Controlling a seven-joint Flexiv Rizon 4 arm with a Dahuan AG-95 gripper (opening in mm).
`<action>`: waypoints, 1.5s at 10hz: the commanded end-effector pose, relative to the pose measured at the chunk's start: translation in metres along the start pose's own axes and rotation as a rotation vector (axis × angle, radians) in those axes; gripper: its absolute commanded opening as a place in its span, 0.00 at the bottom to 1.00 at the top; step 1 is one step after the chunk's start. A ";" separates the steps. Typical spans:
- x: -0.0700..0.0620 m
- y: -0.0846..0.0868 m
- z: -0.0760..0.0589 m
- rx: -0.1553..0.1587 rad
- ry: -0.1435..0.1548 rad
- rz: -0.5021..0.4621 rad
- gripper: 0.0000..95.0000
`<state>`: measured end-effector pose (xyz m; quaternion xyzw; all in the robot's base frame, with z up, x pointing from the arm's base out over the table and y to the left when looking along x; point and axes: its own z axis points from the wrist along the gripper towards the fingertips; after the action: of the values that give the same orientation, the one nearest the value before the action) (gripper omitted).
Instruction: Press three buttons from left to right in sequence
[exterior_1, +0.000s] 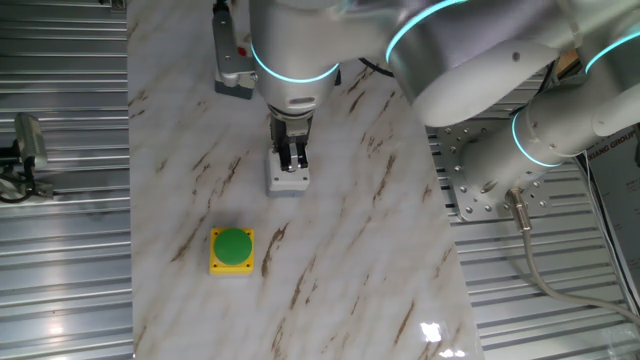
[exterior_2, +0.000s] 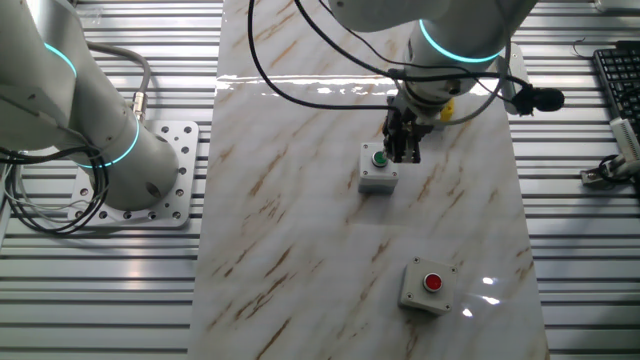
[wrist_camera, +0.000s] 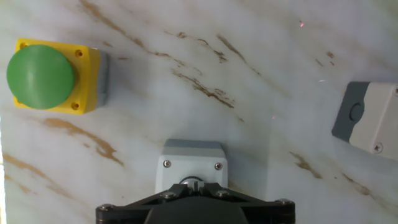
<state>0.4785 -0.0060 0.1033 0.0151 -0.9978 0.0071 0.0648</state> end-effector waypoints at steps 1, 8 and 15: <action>0.002 0.004 0.001 0.006 -0.003 0.008 0.00; 0.002 0.010 0.003 0.017 -0.005 0.014 0.00; 0.002 0.002 0.005 0.014 -0.005 -0.014 0.00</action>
<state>0.4760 -0.0041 0.0975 0.0228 -0.9977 0.0116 0.0626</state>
